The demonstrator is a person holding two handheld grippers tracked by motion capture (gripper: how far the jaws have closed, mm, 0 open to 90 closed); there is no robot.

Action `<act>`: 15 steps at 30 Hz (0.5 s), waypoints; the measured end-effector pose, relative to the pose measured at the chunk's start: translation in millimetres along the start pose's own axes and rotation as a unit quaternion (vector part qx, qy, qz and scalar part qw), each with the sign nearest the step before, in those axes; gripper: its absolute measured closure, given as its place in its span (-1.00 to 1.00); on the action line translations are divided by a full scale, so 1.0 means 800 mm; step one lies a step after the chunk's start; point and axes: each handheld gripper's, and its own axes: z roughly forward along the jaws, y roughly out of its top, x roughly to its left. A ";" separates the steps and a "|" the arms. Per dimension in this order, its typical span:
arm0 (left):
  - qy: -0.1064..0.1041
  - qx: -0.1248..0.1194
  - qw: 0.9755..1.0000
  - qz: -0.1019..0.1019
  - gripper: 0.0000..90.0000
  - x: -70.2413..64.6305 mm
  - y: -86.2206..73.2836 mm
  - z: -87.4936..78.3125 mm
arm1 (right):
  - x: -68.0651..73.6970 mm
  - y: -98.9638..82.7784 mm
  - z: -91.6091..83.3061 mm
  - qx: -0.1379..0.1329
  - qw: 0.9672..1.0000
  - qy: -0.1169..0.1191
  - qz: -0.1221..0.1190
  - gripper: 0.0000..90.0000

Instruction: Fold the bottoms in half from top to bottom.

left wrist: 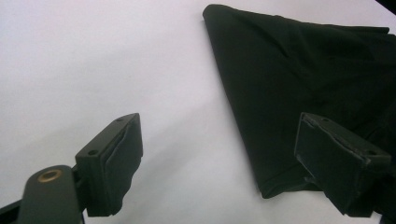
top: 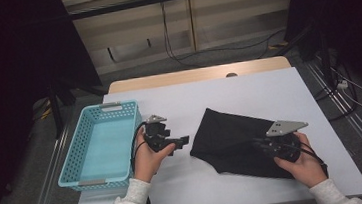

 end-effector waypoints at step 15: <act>0.004 0.000 1.000 0.004 -0.66 -0.002 0.000 0.001 | -0.001 -0.001 -0.002 -0.001 1.000 -0.002 0.000 0.93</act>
